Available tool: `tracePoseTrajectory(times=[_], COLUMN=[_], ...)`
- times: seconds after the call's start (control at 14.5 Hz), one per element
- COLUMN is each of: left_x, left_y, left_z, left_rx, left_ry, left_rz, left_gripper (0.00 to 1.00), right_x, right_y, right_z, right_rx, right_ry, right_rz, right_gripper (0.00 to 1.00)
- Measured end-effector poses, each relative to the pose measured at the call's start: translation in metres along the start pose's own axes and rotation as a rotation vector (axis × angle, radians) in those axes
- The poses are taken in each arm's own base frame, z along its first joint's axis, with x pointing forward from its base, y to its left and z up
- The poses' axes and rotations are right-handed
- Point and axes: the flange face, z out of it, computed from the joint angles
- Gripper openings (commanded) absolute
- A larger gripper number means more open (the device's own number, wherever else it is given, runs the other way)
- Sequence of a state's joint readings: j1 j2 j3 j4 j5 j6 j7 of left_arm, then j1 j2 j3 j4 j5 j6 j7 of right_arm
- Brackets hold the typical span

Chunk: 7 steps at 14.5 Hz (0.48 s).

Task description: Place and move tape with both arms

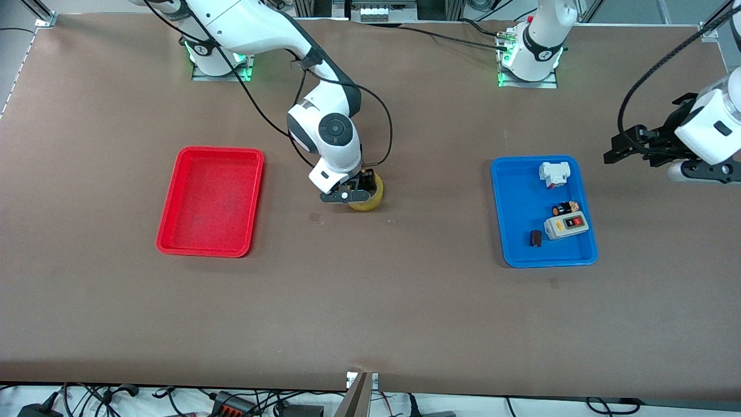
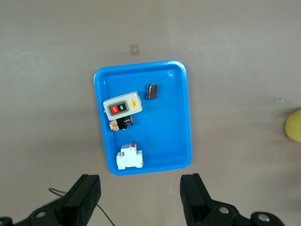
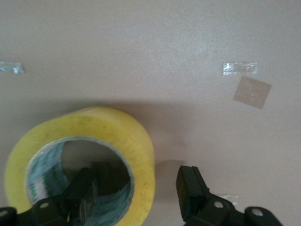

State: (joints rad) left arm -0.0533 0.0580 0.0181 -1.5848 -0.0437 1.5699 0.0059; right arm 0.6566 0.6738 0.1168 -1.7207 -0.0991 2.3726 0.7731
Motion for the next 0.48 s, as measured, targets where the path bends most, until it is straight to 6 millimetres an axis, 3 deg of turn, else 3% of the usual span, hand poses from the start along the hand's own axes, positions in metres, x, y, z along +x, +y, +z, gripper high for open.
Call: tracePoseTrajectory(times=[0.07, 0.34, 0.48], left_x=[-0.006, -0.018, -0.022], left_y=[0.001, 0.003, 0.003], left_z=[0.0, -0.013, -0.016], left_rx=[0.0, -0.001, 0.0], left_ry=[0.008, 0.032, 0.009], left_rz=[0.002, 0.005, 0.006], left_gripper=[1.0, 1.0, 1.0], right_x=[0.0, 0.001, 0.002], right_y=[0.0, 0.0, -0.001], right_z=[0.002, 0.004, 0.004], right_rx=[-0.003, -0.001, 0.0], right_ry=[0.004, 0.008, 0.01], right_rz=[-0.004, -0.006, -0.007], right_gripper=[0.87, 0.31, 0.15])
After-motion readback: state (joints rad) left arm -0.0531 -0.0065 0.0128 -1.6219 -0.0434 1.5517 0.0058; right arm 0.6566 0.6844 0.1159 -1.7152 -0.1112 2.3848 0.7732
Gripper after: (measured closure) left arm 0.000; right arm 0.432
